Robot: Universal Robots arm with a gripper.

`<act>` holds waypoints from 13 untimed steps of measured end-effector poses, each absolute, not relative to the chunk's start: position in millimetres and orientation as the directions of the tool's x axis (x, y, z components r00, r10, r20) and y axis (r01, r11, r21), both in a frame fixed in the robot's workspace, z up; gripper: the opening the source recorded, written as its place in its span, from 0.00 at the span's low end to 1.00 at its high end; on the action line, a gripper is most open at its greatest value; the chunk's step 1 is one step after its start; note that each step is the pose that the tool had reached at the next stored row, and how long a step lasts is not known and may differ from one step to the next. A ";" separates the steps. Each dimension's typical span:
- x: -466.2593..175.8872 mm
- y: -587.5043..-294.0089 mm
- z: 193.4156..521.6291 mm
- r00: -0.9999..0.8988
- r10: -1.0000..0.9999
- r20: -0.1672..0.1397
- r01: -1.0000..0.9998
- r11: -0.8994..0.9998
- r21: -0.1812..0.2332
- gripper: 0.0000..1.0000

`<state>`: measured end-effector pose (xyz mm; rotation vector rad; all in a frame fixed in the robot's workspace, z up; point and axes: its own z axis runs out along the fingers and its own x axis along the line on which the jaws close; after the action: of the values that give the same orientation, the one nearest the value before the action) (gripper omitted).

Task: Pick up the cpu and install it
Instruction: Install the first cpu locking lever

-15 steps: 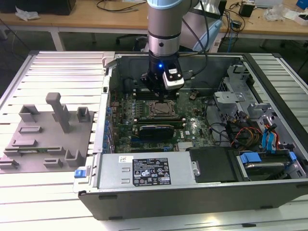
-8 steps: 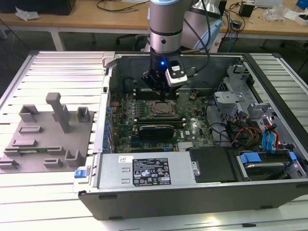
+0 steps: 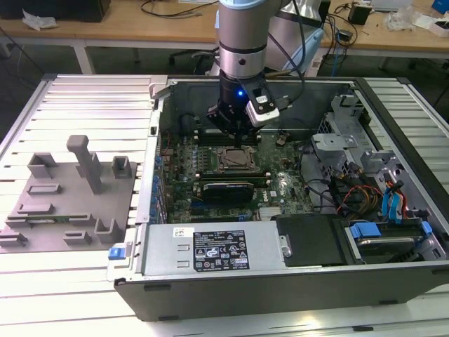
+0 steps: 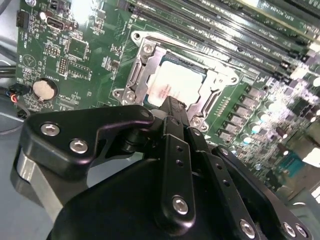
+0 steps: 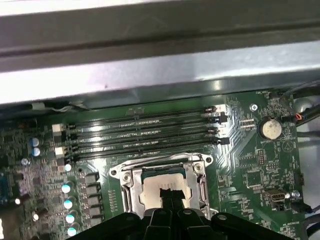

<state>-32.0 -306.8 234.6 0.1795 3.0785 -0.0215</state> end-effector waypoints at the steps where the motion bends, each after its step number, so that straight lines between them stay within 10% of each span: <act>1: -32.0 -308.0 234.5 -0.992 0.108 -0.059 0.109 0.994 -0.013 0.11; 13: -32.0 -319.1 240.9 -0.996 0.068 -0.060 0.070 0.997 -0.027 0.11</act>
<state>-32.0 -319.1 240.9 0.1069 3.0802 -0.0443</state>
